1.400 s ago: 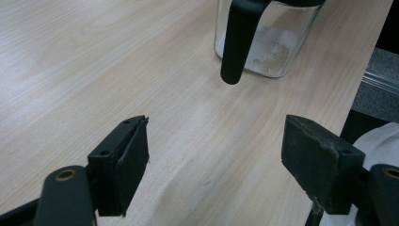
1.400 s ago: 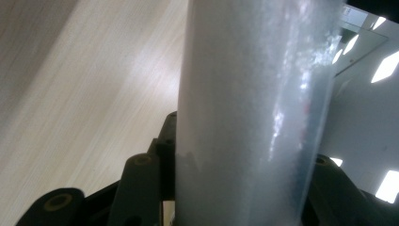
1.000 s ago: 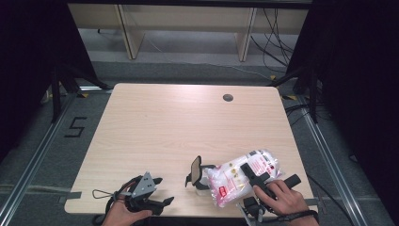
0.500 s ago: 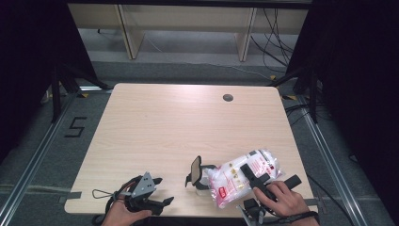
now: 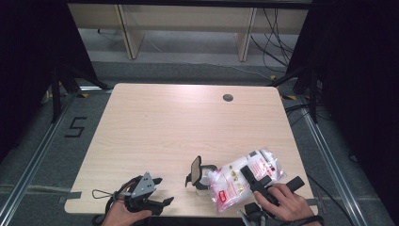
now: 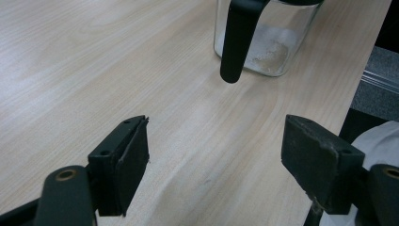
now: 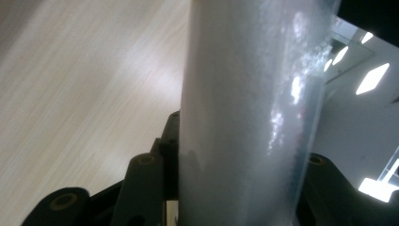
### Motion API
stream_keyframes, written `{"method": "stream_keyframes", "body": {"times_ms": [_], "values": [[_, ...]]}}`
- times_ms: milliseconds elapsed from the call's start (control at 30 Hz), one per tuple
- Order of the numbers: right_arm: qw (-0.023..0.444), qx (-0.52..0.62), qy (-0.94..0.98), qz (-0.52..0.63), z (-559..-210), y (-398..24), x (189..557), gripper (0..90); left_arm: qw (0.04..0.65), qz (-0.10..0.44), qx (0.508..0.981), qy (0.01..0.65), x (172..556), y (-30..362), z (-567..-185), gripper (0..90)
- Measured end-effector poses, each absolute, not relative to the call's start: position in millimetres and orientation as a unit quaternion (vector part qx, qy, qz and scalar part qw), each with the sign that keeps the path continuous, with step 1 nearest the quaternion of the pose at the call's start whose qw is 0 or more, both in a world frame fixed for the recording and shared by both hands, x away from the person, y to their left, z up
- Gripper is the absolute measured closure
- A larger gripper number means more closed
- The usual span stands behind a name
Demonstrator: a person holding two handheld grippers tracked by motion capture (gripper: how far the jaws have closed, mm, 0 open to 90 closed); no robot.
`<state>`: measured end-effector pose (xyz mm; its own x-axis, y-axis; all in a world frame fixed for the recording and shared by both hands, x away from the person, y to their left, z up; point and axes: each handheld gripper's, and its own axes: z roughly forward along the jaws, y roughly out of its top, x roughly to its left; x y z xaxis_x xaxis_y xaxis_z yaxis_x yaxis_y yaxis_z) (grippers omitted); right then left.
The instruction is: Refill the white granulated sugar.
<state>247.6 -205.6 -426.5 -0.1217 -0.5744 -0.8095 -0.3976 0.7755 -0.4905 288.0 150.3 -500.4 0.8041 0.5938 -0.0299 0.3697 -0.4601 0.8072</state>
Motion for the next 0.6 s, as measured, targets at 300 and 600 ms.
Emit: {"method": "stream_keyframes", "body": {"times_ms": [300, 600], "values": [[0.57, -0.332, 0.747, -0.087, -426.0, -204.5, 247.2, 61.3, 0.433, 0.129, 0.845, 0.284, 288.1, 150.6, -500.3, 23.4], [0.571, -0.327, 0.748, -0.082, -426.3, -206.3, 247.0, 61.3, 0.434, 0.126, 0.846, 0.284, 288.0, 150.5, -499.9, 23.4]]}}
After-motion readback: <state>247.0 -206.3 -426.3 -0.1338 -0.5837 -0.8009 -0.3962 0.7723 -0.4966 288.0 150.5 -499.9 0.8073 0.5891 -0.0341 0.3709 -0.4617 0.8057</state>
